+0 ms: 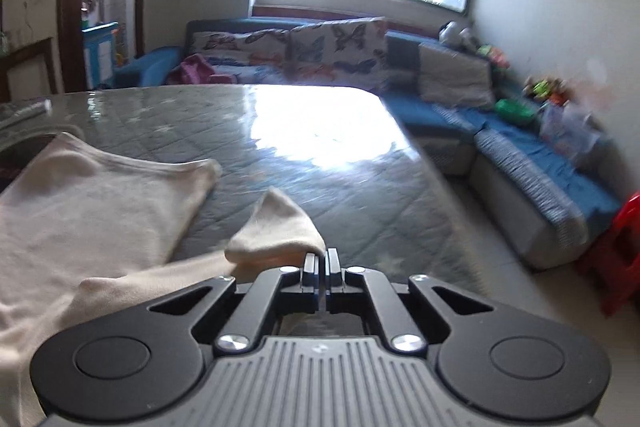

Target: Fold clothes

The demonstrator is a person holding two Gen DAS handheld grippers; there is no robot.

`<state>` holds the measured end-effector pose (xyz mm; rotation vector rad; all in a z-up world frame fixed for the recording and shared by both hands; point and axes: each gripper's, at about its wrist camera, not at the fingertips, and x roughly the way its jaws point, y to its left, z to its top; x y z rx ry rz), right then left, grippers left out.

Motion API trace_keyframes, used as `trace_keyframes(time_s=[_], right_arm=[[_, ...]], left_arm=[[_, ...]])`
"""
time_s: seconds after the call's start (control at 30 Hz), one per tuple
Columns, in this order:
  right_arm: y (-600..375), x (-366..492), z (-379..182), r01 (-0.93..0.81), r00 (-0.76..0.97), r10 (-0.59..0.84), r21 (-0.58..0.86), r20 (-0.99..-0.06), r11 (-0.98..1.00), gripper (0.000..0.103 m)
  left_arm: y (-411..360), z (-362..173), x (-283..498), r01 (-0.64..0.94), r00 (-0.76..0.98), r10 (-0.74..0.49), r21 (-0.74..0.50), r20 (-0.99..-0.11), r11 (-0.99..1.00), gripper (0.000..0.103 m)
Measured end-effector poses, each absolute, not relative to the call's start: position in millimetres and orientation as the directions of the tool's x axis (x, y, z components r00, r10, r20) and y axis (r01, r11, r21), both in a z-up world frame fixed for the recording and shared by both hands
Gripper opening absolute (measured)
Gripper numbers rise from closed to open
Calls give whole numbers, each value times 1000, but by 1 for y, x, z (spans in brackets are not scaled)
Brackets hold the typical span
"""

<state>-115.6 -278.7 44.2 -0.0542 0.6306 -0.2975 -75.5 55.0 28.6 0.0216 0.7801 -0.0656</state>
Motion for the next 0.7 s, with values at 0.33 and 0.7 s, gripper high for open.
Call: trace_keyframes(time_s=[0.33,0.7], right_arm=[[-341,-134,16,435,646,-379,-88,-663,896,15],[-313,-148,45,342,726,-322,-87,-607,936,34]], left_arm=[[43,22,-85,121,677,-97,-20,-729,992,12],[38,39,-93,154,721,-88,35,-687,987,50]])
